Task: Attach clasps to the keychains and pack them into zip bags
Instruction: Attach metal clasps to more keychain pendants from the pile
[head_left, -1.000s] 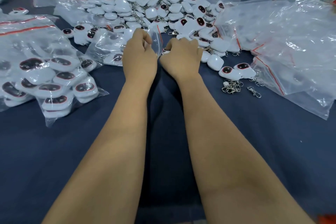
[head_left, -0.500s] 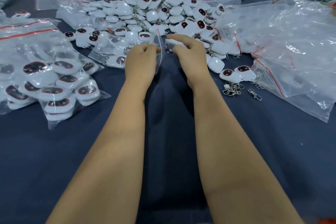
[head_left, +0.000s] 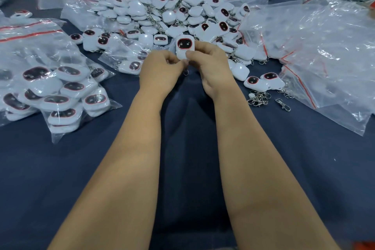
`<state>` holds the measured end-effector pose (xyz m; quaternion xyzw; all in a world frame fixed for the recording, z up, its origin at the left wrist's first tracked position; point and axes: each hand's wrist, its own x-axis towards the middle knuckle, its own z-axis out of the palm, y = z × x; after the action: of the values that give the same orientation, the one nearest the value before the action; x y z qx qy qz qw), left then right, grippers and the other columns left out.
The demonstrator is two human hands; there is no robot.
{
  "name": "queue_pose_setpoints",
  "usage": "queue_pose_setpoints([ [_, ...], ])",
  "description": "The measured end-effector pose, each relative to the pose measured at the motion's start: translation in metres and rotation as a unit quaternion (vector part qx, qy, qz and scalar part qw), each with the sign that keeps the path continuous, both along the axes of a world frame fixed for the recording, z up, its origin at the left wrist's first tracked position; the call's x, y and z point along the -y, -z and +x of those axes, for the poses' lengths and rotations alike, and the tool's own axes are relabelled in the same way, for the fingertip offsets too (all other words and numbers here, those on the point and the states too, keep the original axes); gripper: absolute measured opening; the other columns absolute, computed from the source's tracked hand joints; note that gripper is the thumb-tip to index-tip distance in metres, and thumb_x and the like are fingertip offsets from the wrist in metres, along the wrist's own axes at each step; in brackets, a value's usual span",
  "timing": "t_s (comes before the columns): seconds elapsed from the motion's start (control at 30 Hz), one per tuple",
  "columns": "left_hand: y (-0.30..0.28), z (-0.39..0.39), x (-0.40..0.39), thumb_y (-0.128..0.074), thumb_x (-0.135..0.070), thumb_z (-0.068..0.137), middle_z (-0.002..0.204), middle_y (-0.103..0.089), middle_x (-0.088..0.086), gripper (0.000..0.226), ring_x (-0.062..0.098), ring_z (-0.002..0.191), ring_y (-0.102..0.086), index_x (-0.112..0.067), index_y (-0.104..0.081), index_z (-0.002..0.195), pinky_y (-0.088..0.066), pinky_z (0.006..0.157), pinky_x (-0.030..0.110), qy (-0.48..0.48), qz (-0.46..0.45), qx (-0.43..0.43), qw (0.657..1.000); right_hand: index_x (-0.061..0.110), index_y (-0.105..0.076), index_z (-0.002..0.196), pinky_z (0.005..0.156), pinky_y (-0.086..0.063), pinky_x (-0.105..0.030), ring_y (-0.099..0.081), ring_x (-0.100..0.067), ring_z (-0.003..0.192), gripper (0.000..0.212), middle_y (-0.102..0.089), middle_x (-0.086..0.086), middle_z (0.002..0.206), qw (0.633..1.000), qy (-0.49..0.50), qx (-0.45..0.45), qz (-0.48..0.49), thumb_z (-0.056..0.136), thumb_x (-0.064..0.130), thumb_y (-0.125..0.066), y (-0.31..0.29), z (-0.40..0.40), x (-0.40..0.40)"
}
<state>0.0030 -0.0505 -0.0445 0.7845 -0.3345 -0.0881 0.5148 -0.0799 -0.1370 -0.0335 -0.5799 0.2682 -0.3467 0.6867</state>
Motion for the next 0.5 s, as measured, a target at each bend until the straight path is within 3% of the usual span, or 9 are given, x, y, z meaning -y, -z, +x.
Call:
queue_pose_setpoints([
  [0.1,-0.0012,-0.0006,0.0001,-0.065,-0.032,0.083,0.054,-0.058,-0.01,0.02,0.008,0.055,-0.052,-0.026,-0.063,0.064,-0.042,0.058,0.025,0.003,-0.007,-0.007,1.0,0.001,-0.06,0.109,0.085,-0.054,-0.033,-0.064,-0.021,0.083,0.021,-0.069,-0.011,0.091,1.0,-0.007,0.003,-0.004,0.091,-0.008,-0.054,0.001,0.0012,0.0006],
  [0.2,-0.0015,-0.0017,-0.0004,-0.054,-0.019,0.082,0.047,-0.057,-0.013,0.022,0.008,0.056,-0.052,-0.027,-0.069,0.068,-0.042,0.06,0.026,0.006,-0.021,-0.022,1.0,0.009,-0.058,0.099,0.078,-0.057,-0.027,-0.065,-0.018,0.082,0.016,-0.067,-0.006,0.088,1.0,-0.008,0.011,0.016,0.093,-0.005,-0.054,0.0019,0.0022,0.003],
  [0.37,-0.0019,-0.0019,-0.0013,-0.048,-0.008,0.081,0.061,-0.062,-0.01,0.036,0.014,0.061,-0.054,-0.022,-0.077,0.097,-0.043,0.063,0.026,0.011,-0.042,-0.034,0.998,-0.001,-0.057,0.121,0.068,-0.049,-0.025,-0.06,-0.021,0.081,0.036,-0.069,-0.009,0.089,1.0,-0.012,-0.001,-0.01,0.087,-0.012,-0.055,0.0048,0.0046,0.0012],
  [0.5,-0.0048,-0.0044,-0.0029,-0.043,-0.003,0.081,0.071,-0.069,-0.008,0.042,0.013,0.062,-0.056,-0.027,-0.075,0.094,-0.047,0.062,0.027,0.001,-0.088,-0.066,0.994,0.002,-0.061,0.118,0.066,-0.048,-0.023,-0.063,-0.013,0.076,0.037,-0.072,-0.009,0.093,0.999,-0.008,-0.018,-0.047,0.084,-0.011,-0.057,0.007,0.0044,-0.0016],
])
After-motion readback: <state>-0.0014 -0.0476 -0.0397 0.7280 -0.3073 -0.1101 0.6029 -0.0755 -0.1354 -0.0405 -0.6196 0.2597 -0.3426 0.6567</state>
